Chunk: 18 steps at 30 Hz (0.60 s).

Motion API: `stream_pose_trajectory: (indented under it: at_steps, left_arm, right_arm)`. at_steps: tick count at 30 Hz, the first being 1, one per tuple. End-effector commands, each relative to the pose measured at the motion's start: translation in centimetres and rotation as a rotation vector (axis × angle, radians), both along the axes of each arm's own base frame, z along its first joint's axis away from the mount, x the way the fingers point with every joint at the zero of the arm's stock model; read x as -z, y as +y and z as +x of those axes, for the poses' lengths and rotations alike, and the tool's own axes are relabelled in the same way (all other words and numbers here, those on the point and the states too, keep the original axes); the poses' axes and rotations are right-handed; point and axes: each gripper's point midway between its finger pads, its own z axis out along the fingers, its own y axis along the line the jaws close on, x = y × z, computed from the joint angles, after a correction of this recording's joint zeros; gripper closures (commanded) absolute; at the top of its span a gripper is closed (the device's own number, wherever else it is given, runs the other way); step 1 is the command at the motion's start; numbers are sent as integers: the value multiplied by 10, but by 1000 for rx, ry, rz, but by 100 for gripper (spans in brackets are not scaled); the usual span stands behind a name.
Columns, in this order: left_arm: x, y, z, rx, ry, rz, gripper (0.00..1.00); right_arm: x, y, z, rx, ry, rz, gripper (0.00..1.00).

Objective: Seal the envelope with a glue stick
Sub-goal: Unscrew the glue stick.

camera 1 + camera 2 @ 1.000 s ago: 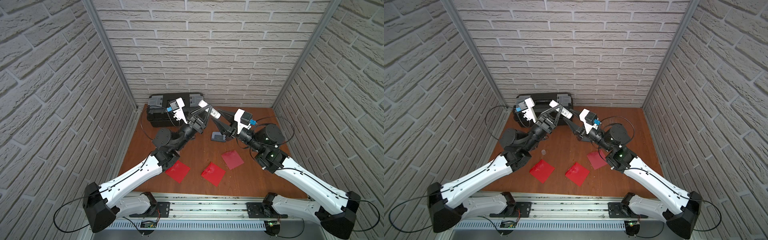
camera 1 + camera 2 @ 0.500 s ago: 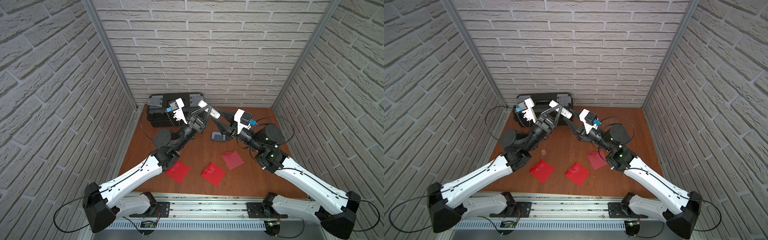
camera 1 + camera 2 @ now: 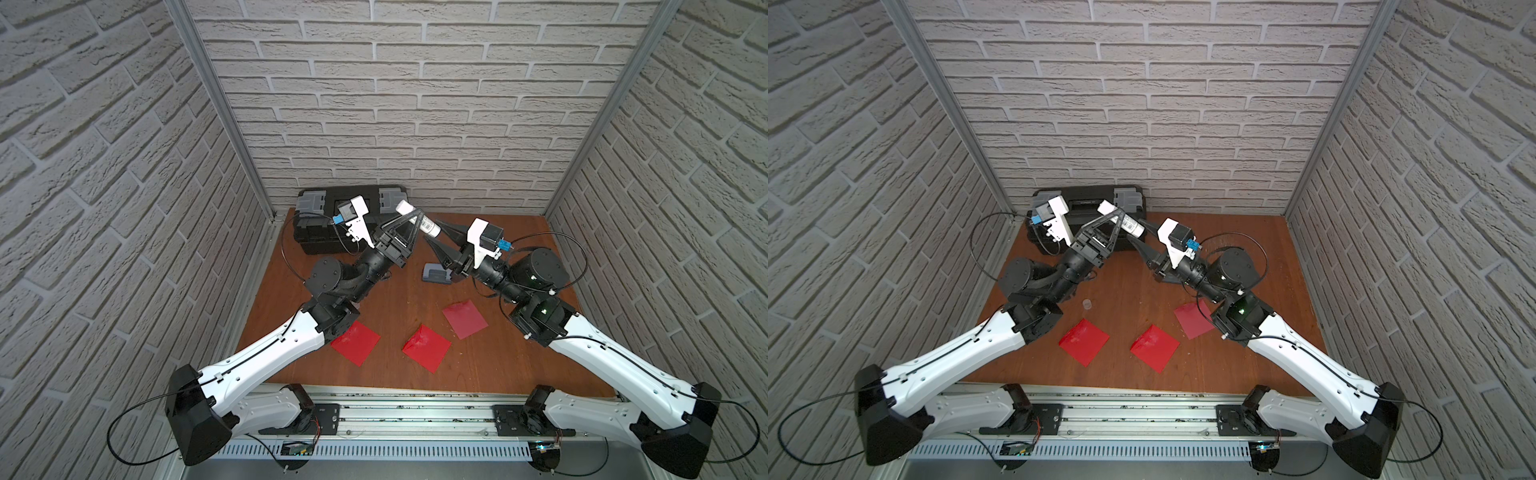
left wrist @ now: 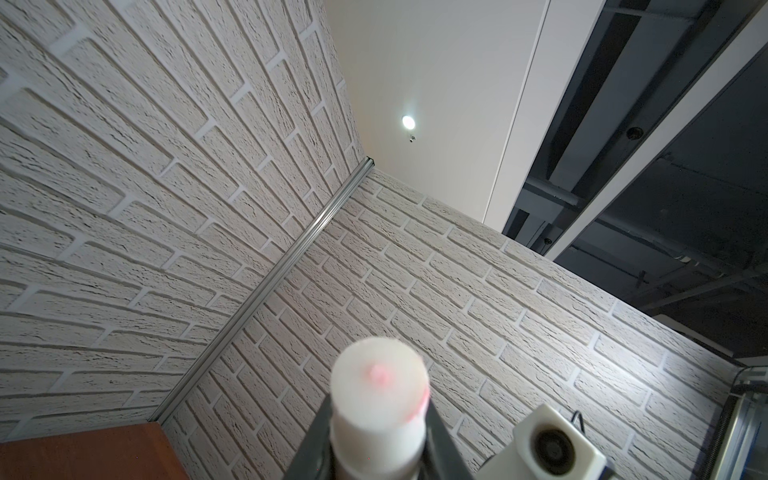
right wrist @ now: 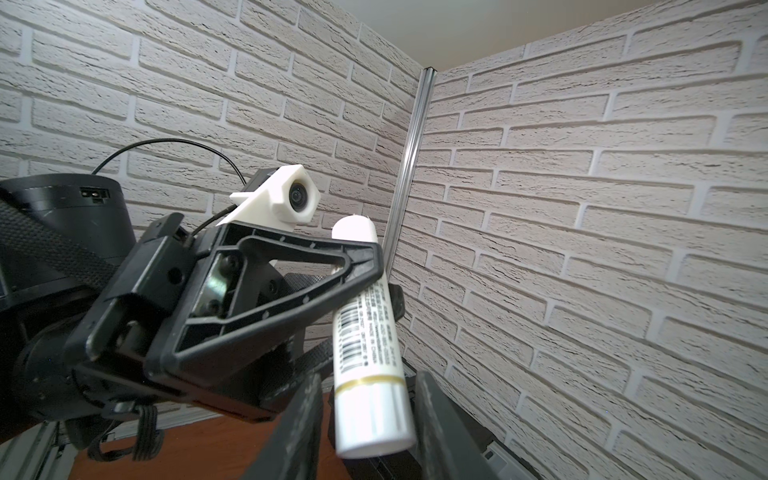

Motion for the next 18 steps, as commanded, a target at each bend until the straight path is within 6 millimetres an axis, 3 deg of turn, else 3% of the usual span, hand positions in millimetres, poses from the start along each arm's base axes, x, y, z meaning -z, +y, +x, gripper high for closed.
stream_pose_trajectory:
  at_steps: [1,7,11,18]
  left_arm:
    - [-18,13,-12,4,-51,-69,96]
    - [-19,10,-13,10,-63,-58,97]
    - [-27,9,-20,33,-130,-7,99]
    - [-62,-2,-67,224,-438,108,99]
  right_arm:
    - [-8,-2,-4,-1,-28,20,67]
    - [-11,-3,-4,-7,-12,40,81]
    - [-18,-5,-13,-54,34,81,85]
    - [-35,-13,-50,-260,215,214,93]
